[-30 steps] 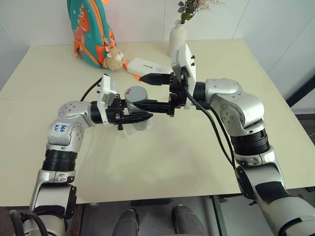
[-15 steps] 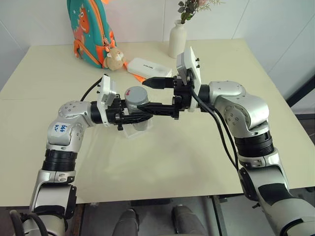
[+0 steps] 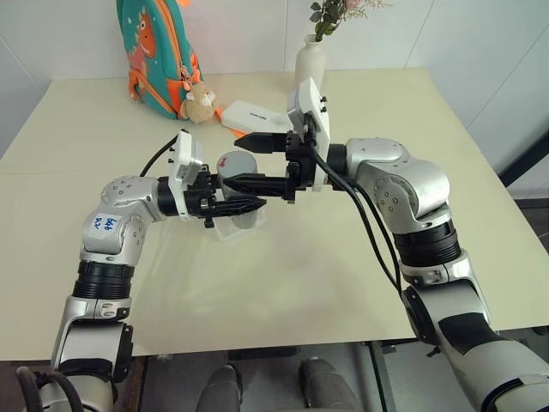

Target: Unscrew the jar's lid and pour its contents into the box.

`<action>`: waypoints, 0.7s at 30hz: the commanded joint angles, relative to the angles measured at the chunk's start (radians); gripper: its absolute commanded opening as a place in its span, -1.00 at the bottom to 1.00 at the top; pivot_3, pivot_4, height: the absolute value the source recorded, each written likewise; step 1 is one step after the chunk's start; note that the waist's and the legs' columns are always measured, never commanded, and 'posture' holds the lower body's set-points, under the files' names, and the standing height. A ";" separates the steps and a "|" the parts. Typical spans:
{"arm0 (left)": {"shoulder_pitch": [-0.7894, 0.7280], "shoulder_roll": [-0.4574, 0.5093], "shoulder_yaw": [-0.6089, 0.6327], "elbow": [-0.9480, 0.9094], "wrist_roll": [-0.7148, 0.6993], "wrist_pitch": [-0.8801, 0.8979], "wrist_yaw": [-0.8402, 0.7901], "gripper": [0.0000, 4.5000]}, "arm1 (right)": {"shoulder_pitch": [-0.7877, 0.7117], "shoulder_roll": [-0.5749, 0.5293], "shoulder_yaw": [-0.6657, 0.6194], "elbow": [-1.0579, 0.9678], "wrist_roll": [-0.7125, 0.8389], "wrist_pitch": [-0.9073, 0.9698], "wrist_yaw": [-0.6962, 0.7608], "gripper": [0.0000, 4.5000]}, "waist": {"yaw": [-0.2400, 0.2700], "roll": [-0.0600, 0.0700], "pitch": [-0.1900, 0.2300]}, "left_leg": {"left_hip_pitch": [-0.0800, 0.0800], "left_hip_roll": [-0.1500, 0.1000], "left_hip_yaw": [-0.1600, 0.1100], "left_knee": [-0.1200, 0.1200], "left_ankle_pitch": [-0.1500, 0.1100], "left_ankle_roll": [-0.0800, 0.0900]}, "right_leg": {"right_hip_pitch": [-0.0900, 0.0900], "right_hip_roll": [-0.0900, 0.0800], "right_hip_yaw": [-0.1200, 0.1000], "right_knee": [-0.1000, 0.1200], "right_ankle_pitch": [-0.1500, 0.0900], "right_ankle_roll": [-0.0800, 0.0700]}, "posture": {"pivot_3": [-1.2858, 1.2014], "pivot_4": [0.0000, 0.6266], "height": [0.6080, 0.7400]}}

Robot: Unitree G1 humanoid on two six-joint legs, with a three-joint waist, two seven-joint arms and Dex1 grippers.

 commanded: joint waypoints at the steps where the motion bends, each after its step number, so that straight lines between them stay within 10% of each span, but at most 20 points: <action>1: 0.000 0.009 0.025 -0.044 -0.022 -0.003 0.001 -0.13 | -0.025 0.010 0.000 -0.018 0.001 -0.001 0.005 0.82 | 0.000 0.000 0.000 | 0.000 0.000 0.000 0.000 0.000 0.000 | 0.000 0.000 0.000 0.000 0.000 0.000 | 0.03 -0.52 1.00; 6: 0.004 0.010 0.025 -0.048 -0.024 -0.001 0.005 -0.13 | -0.030 0.026 -0.019 -0.024 0.008 -0.009 -0.006 0.21 | 0.001 0.000 0.000 | 0.000 0.000 0.000 0.000 0.000 0.000 | 0.000 0.000 0.000 0.000 0.000 0.000 | 0.03 -0.52 1.00; 21: 0.018 0.024 0.026 -0.046 -0.013 -0.006 0.001 -0.13 | -0.021 0.125 -0.262 -0.118 0.338 0.257 -0.219 0.21 | 0.001 0.000 0.000 | 0.000 0.000 -0.006 0.000 0.000 0.000 | 0.000 0.000 0.000 0.000 0.000 0.000 | 0.03 -0.52 1.00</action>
